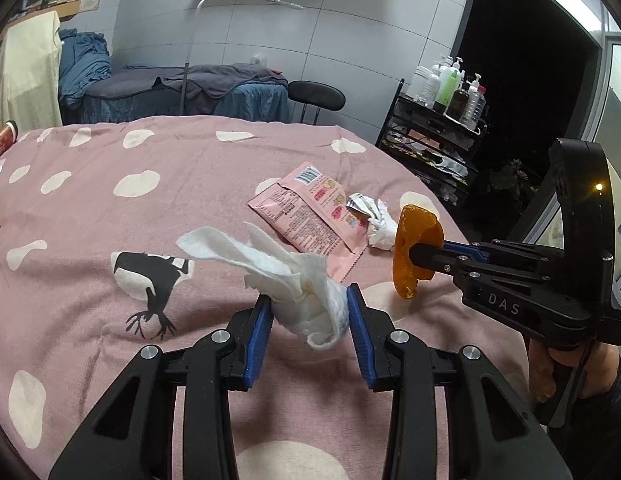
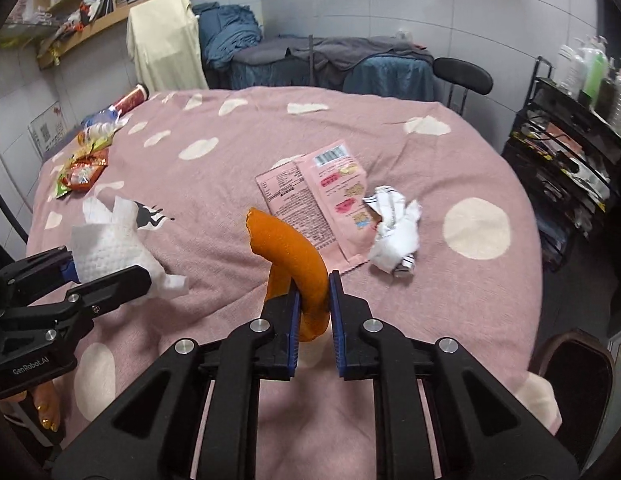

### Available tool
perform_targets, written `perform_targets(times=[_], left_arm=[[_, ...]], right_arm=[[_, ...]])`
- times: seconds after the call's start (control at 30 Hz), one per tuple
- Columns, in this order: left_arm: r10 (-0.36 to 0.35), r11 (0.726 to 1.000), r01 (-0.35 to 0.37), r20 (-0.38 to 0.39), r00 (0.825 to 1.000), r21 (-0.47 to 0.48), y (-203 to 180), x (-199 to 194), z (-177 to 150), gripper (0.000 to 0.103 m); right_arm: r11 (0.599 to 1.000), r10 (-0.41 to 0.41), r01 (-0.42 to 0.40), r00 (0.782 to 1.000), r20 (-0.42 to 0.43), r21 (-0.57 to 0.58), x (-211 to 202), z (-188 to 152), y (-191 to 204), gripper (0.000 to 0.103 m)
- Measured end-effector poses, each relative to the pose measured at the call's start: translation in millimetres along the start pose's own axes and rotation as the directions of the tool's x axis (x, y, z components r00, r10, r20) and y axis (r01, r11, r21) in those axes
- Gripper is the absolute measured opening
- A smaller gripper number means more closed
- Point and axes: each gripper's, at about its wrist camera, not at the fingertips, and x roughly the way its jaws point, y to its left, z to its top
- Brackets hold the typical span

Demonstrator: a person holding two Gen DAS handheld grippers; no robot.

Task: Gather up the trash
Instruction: 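Carry the orange peel and white tissue to the bin and open the right tool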

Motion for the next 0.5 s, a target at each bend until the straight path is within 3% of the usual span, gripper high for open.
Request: perform_targets(times=[0.33, 0.5], left_arm=[[-0.066, 0.996, 0.066, 0.006, 0.998, 0.056, -40.8, -5.4, -2.9, 0.037], [-0.102, 0.991, 0.1, 0.011, 0.995, 0.085, -62.0, -7.7, -3.9, 0.037]], right_arm=[[0.992, -0.057, 0.05, 0.997, 0.059, 0.117, -48.7, -32.5, -35.8, 0.015], [0.976, -0.129, 0.115, 0.99, 0.06, 0.187, -65.2, -51.8, -60.9, 0.015]])
